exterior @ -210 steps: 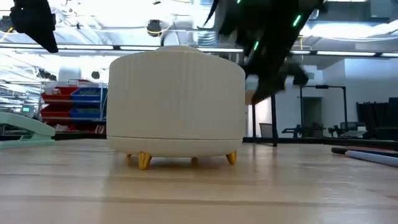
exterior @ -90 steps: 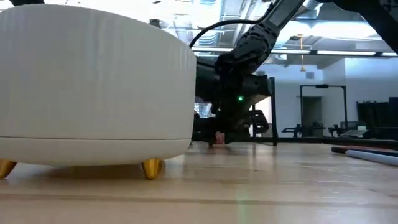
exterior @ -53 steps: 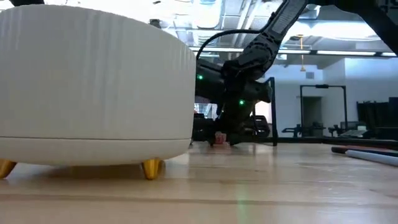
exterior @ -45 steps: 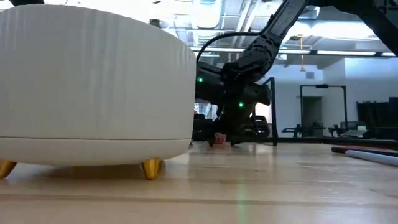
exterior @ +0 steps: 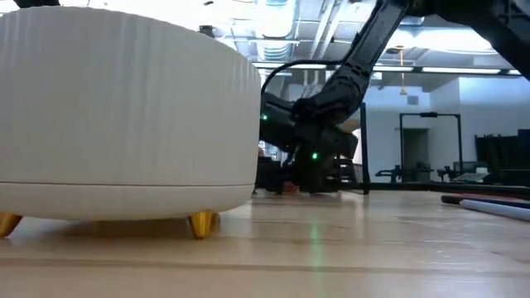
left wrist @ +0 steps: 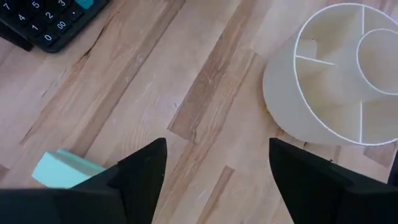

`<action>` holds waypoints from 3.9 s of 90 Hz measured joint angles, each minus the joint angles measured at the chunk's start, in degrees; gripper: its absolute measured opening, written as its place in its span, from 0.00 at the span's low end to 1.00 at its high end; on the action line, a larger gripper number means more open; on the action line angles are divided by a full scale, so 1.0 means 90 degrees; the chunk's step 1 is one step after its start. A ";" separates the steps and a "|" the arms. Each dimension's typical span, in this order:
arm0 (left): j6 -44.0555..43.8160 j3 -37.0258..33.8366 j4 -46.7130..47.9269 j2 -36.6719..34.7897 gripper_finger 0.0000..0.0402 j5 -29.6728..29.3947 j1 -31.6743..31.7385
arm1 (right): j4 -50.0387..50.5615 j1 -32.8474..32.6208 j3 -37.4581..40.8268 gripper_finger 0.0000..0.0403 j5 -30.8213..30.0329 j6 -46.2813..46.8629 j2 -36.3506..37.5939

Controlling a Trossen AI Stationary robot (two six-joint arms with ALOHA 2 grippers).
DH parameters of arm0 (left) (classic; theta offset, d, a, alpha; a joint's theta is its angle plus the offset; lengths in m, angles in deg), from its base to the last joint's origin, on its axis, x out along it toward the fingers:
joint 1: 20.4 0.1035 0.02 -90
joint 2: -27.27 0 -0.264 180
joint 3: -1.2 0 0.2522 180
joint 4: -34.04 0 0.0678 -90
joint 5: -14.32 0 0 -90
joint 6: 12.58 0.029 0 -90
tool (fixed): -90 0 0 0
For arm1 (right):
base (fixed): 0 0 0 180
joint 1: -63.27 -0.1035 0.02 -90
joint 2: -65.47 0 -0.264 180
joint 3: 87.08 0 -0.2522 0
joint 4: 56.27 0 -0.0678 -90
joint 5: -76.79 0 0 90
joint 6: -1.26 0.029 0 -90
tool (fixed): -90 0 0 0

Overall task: Stock shelves
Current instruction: Remove the red scented candle from under the shelf

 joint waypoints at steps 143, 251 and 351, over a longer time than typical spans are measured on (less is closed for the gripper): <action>0.0146 0.0000 -0.0337 -0.0002 0.64 -0.0025 0.0002 | -0.0974 0.0744 -0.0389 0.94 -0.0288 -0.1128 -0.0085; 0.0294 0.0000 -0.0339 -0.0002 0.64 -0.0049 0.0002 | -0.1834 0.0912 -0.0386 0.93 -0.0657 -0.1635 0.0028; 0.0311 0.0000 -0.0359 0.0000 0.64 -0.0024 0.0002 | -0.1225 0.0743 -0.0408 0.67 0.0235 -0.1205 0.0056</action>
